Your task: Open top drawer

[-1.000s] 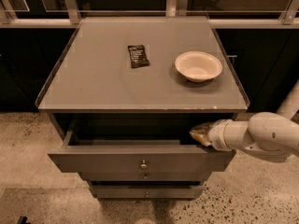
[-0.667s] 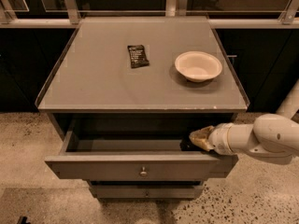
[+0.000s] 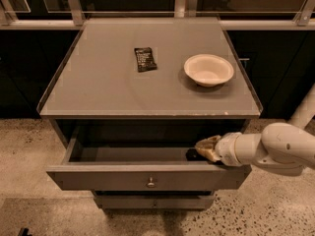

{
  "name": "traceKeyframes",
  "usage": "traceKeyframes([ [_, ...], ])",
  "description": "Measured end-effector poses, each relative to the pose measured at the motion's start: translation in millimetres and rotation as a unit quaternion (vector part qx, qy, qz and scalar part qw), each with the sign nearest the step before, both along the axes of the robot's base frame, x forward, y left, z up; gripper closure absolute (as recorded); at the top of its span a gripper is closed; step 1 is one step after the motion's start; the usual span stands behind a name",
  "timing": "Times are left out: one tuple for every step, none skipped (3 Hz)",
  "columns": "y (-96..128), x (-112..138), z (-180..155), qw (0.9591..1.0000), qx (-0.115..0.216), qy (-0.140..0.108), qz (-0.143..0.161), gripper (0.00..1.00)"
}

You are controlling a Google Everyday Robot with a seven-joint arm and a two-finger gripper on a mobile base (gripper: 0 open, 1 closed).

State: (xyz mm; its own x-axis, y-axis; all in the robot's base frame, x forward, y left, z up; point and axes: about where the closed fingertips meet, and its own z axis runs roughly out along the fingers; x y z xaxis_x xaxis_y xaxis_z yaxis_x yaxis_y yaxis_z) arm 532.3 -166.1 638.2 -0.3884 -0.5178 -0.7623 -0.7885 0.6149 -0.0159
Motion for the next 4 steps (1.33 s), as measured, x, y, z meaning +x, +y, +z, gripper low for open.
traceKeyframes([
  [7.5, -18.0, -1.2, 0.9999, 0.001, -0.006, -0.010, 1.00],
  [6.3, -43.4, 5.3, 0.9989, -0.006, -0.025, -0.038, 1.00],
  [6.6, -64.6, 3.0, 0.9975, -0.015, -0.031, -0.062, 1.00],
  [14.3, -80.0, 9.6, 0.9956, -0.027, -0.049, -0.075, 1.00],
])
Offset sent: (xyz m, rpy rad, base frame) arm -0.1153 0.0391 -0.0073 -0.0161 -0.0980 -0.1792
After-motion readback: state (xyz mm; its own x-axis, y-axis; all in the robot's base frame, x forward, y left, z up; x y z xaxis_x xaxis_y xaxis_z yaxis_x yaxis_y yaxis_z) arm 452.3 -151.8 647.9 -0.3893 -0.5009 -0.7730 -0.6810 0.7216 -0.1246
